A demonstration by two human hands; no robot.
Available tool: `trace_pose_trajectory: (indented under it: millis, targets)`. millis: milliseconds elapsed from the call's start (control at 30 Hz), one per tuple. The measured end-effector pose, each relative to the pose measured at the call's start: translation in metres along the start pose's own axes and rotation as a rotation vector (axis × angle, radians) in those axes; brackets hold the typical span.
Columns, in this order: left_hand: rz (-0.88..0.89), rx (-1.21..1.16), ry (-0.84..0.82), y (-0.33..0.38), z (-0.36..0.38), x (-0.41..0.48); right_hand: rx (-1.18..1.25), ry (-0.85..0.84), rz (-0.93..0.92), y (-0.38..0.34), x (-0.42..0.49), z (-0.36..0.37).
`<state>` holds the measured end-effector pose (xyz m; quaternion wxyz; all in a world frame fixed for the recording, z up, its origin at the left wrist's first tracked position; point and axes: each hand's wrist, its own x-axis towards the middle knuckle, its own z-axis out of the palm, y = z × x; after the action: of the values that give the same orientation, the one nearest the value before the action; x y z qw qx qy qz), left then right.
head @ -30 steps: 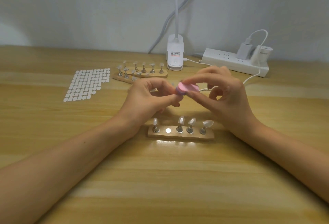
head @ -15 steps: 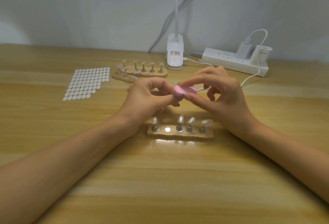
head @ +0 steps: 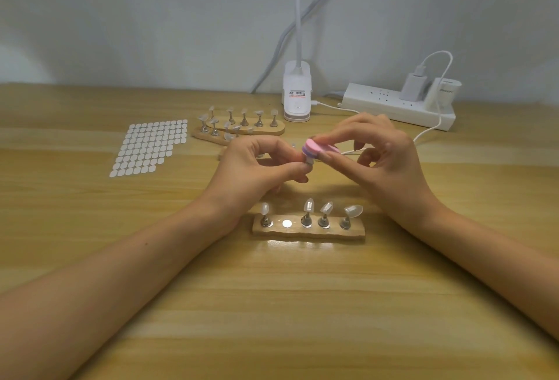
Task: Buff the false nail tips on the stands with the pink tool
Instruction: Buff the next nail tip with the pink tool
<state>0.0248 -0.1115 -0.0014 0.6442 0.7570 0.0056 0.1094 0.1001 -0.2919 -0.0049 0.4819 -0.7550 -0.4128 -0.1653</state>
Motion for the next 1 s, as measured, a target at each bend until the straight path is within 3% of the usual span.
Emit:
trace_pose_trajectory:
  millis: [333,433,1000]
  targets:
    - [0.015,-0.001,-0.018,-0.0006,-0.0004,-0.0005,0.05,-0.062,-0.021,0.0006,0.0001,0.0002]
    - [0.01,-0.007,-0.015,-0.0011,-0.0009,0.0001,0.026,-0.017,0.038,0.0008,0.0009,-0.001]
    - [0.053,-0.052,-0.044,-0.0007,-0.0011,0.0005,0.054,-0.034,-0.002,-0.0011,0.001,0.0007]
